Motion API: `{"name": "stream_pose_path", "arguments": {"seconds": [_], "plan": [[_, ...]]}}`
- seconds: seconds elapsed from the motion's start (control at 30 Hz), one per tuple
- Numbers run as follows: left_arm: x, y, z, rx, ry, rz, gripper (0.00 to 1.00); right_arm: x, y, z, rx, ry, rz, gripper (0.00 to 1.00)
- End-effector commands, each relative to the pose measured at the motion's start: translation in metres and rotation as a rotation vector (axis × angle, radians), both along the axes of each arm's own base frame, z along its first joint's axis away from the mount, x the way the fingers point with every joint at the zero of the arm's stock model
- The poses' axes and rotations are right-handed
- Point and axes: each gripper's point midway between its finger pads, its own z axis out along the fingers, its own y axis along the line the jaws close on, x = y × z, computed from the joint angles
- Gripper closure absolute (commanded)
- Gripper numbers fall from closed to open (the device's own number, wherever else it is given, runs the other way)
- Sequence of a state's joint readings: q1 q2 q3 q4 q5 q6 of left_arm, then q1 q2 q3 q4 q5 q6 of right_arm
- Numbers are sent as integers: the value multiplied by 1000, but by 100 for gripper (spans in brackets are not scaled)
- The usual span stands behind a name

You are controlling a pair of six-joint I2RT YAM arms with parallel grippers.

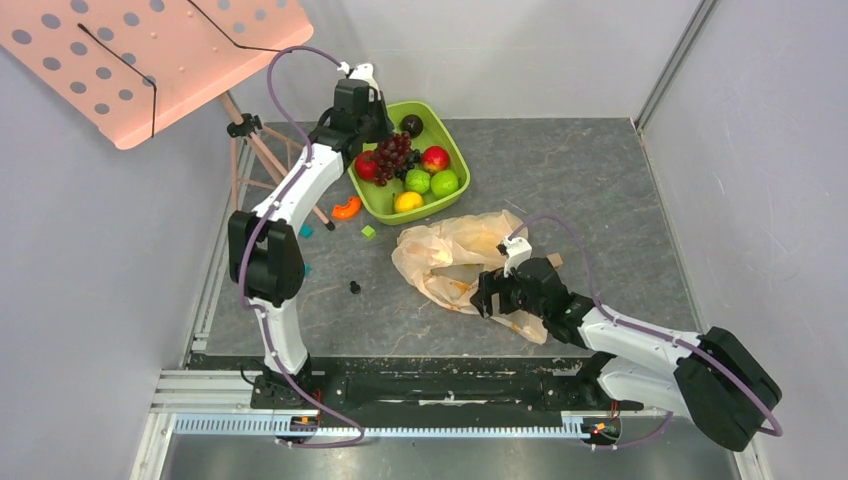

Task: Take the fake fruits out of the plastic bag
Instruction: Place the fake fruit in the bin.

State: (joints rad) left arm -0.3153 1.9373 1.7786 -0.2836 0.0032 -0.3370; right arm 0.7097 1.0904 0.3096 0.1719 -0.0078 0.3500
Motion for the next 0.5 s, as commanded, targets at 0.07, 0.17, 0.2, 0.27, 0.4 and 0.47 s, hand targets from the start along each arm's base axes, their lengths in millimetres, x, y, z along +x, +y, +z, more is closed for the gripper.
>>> {"name": "stream_pose_path", "arguments": {"seconds": [0.07,0.17,0.2,0.27,0.4,0.47], "plan": [[13,15,-11,84,-20,35,81,12,10,35,45,-78,10,11],[12,10,-27,80,14,16,75,12,10,39,49,-82,10,10],[12,8,-33,75,26,5,75,12,10,41,50,-85,11,10],[11,0,-43,55,50,-26,75,12,10,44,53,-89,10,9],[5,-7,-45,14,65,-52,63,15,5,51,49,-114,-14,8],[-1,-11,-33,-17,49,-68,56,17,4,55,50,-125,-23,6]]}}
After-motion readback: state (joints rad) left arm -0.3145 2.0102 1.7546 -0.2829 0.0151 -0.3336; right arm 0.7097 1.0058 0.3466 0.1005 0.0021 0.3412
